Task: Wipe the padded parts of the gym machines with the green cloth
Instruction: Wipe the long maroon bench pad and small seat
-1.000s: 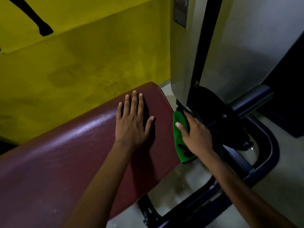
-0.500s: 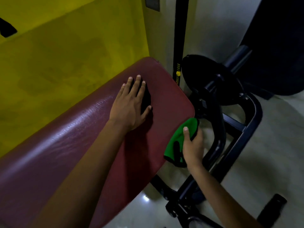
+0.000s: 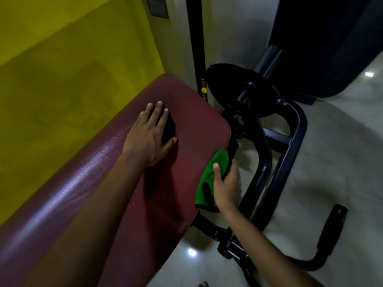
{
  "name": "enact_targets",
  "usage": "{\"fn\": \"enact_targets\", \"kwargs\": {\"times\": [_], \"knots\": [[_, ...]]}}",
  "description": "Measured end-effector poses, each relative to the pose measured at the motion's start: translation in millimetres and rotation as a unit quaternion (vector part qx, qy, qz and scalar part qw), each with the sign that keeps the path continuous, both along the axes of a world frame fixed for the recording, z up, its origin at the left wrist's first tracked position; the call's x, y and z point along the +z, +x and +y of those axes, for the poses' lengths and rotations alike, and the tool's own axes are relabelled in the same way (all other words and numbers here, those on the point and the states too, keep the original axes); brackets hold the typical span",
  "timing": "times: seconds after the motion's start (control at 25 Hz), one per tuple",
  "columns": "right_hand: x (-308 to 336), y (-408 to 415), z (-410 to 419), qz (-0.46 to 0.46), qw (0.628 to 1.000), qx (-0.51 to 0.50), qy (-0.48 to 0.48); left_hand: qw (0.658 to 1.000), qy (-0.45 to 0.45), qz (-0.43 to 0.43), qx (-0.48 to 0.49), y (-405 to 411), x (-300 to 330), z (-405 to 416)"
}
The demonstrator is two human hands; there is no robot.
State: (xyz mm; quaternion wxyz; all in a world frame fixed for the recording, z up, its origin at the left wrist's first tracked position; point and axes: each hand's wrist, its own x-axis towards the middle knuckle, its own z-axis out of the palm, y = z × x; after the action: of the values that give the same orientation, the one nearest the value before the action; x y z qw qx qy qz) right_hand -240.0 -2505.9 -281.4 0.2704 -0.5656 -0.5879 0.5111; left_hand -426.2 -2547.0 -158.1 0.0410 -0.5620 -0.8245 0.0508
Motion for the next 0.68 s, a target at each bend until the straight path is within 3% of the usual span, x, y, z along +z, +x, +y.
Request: {"fn": "enact_targets", "kwargs": {"times": [0.12, 0.32, 0.52, 0.68], "knots": [[3, -8, 5, -0.025, 0.999, -0.025, 0.029, 1.000, 0.021, 0.005, -0.020, -2, -4, -5], [8, -2, -56, -0.043, 0.995, -0.039, 0.076, 0.993, 0.021, 0.020, -0.114, -6, -14, -26], [9, -10, -30, -0.070, 0.995, -0.054, 0.043, 0.986, -0.008, 0.013, -0.164, -1, -18, -35], [12, -2, -100, -0.080, 0.994, -0.056, 0.044, 0.984, -0.022, 0.018, -0.177, 1, -13, -37]]}}
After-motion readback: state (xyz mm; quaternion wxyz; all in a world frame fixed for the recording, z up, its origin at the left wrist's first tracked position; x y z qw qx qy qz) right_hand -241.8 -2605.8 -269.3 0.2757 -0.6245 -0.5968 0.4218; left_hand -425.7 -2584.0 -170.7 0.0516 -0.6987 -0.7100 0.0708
